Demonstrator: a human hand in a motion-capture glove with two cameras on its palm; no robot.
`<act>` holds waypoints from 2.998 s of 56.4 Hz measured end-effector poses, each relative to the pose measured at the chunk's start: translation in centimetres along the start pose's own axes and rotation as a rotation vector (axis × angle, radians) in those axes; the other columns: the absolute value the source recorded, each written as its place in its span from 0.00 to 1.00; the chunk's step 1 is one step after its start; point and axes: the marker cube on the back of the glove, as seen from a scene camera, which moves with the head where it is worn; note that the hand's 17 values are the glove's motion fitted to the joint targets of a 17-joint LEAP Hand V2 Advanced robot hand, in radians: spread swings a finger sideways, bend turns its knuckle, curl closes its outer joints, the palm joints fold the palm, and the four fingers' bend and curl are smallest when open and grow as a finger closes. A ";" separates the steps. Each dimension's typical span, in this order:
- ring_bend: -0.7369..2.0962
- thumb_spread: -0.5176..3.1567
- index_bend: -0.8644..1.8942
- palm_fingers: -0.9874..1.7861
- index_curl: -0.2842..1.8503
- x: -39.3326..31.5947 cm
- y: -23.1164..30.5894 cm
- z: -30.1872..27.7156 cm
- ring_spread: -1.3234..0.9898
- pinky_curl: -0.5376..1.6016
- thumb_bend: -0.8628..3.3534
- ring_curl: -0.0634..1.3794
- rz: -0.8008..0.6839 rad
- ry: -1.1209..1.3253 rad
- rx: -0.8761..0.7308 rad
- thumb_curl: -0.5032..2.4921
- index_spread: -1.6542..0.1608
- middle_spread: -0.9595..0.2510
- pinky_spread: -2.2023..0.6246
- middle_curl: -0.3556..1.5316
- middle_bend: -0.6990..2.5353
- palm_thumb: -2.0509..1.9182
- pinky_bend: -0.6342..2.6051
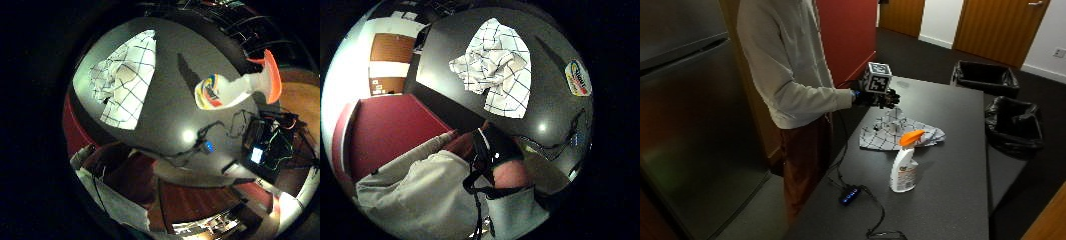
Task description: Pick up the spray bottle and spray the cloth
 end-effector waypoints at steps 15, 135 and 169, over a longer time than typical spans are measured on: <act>0.33 0.38 0.38 0.40 0.22 -1.8 -1.1 1.0 0.57 0.35 0.25 0.10 -0.002 0.047 0.034 0.23 0.69 0.75 0.84 0.27 0.27 0.65 0.33; 0.40 0.39 0.35 0.38 0.21 25.9 -2.0 4.5 0.53 0.43 0.19 0.26 0.504 -1.098 0.742 0.28 0.70 0.74 0.81 0.37 0.29 0.66 0.35; 0.43 0.39 0.45 0.72 0.27 25.6 -11.0 4.5 0.50 0.36 0.21 0.25 0.493 -1.177 0.611 0.30 0.76 0.69 0.78 0.40 0.36 0.70 0.24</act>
